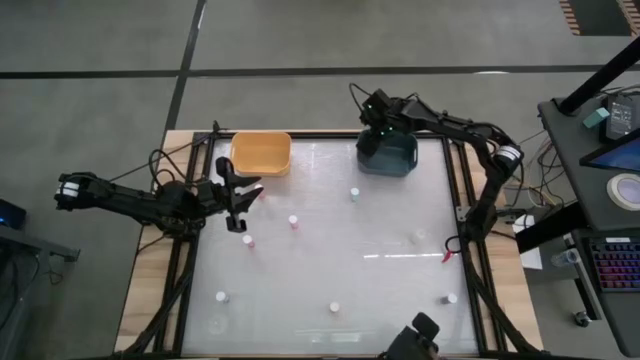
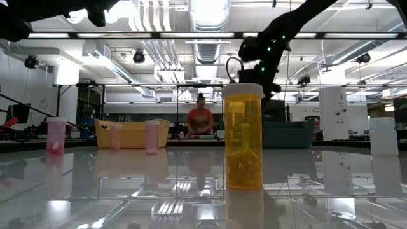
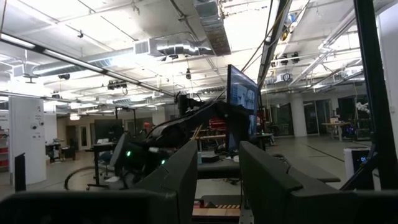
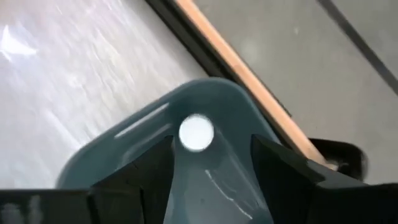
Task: Pick and place medicine bottles into bin by pill shape (circle, oval)
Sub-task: Put the middle pink tablet bottle into the yellow bin
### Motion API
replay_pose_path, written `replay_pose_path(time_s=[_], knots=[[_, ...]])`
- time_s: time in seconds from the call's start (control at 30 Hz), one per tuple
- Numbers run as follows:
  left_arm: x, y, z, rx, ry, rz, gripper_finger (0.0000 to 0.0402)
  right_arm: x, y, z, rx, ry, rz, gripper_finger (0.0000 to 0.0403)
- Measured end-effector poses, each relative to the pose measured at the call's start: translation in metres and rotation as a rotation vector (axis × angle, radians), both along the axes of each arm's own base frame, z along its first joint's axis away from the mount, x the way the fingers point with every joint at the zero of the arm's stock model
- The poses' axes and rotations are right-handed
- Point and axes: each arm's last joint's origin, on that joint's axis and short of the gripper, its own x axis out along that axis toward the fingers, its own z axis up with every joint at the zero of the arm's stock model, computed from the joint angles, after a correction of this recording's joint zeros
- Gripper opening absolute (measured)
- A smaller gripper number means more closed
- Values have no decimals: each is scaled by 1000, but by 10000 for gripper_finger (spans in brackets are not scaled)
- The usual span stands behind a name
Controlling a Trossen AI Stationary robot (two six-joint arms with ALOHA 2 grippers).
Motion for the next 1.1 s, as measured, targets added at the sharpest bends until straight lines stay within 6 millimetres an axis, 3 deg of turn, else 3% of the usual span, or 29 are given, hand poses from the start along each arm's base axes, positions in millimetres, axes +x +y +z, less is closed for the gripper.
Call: replay_pose_path(time_s=[0.23, 0.5, 0.77, 1.1], knots=[[0, 0, 0, 0, 2, 0, 104, -12, 34, 37, -31, -67, 25, 203], [2, 0, -1, -2, 8, -1, 104, -27, 103, 61, -62, -198, 122, 203], [2, 0, -2, -10, 11, -6, 104, -44, 165, 62, -109, -401, 279, 203], [14, -2, -16, -173, 57, -85, 104, -64, 212, 41, -194, -631, 490, 203]])
